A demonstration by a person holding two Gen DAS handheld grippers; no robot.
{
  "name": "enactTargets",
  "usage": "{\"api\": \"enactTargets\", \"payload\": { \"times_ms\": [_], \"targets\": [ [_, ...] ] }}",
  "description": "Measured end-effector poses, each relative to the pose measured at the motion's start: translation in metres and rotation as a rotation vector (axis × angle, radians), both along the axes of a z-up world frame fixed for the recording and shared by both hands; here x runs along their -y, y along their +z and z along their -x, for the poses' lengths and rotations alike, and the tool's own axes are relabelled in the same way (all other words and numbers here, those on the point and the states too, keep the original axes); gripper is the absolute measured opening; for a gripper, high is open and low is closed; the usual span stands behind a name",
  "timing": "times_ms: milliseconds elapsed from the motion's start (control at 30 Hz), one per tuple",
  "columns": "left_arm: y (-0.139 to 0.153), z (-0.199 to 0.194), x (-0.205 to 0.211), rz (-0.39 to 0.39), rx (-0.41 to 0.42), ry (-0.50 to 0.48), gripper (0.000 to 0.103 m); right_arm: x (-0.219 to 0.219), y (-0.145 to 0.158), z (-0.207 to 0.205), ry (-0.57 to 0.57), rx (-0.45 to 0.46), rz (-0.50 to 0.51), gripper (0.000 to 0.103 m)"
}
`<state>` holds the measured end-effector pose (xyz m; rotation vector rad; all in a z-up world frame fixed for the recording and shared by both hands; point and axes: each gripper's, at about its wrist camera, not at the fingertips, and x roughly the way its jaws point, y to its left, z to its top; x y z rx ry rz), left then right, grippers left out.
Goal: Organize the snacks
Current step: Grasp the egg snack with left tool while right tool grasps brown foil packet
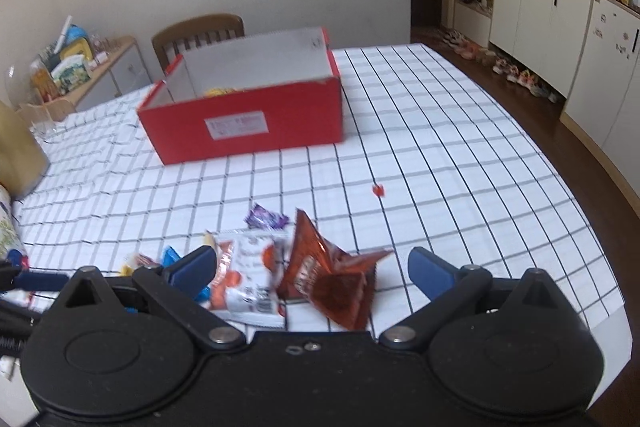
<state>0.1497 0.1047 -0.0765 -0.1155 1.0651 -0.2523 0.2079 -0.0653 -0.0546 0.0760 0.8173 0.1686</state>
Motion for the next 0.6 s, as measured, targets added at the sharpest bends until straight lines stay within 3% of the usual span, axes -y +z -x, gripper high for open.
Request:
{"api": "enactTargets", "payload": {
  "times_ms": [133,267,600],
  "targets": [
    [-0.024,0.000,0.005,0.056,-0.105,-0.003,0.087,0.004,-0.015,-0.005,-0.010,-0.039,0.010,0.102],
    [-0.042,-0.008,0.006,0.098,-0.185,0.054,0.087,0.007,-0.027,-0.012,-0.013,-0.067,0.030,0.101],
    [-0.056,-0.026,0.012,0.203,-0.243,0.130,0.087,0.011,-0.051,-0.041,-0.031,-0.138,0.020,0.099]
  ]
}}
